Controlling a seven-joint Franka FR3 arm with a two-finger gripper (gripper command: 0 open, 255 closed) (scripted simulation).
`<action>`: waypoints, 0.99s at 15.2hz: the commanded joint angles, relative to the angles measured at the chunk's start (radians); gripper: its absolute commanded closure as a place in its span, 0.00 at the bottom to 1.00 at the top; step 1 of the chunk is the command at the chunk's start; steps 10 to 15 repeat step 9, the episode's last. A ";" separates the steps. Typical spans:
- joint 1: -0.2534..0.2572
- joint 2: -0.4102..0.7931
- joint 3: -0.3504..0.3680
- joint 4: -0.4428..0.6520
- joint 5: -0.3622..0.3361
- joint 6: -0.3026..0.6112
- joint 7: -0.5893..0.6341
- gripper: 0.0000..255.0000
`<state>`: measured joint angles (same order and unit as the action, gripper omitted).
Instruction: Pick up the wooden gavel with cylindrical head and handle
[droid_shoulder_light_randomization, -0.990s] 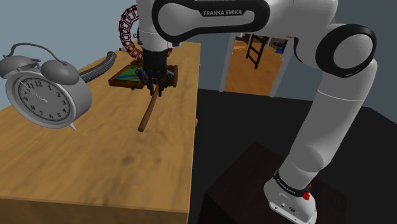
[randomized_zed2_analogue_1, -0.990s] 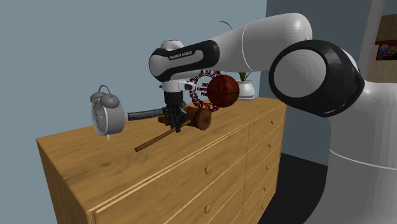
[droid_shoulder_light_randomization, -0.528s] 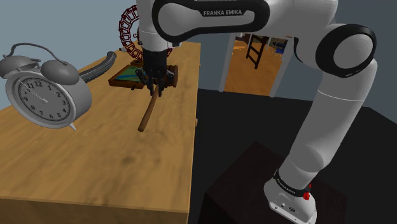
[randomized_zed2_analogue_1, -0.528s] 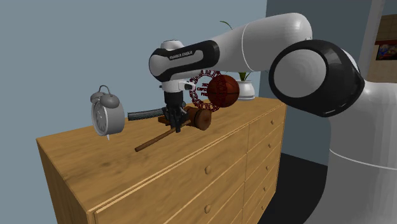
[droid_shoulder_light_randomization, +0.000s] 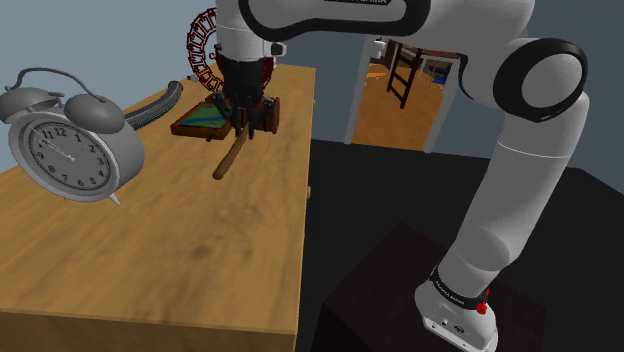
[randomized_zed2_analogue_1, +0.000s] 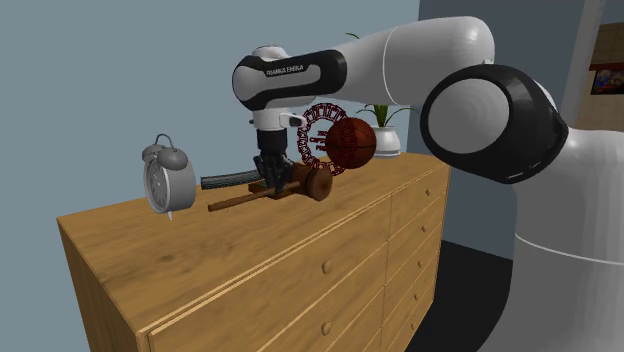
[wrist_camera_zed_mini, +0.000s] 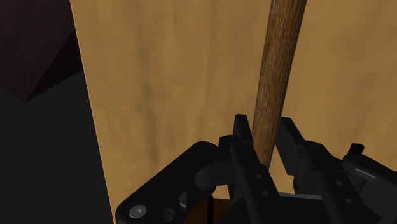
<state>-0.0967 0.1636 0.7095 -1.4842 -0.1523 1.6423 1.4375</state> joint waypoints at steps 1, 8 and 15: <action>0.006 0.012 0.001 0.044 -0.009 -0.033 0.001 1.00; 0.033 0.050 0.005 0.172 -0.035 -0.132 0.010 1.00; 0.033 0.050 0.005 0.172 -0.035 -0.132 0.010 1.00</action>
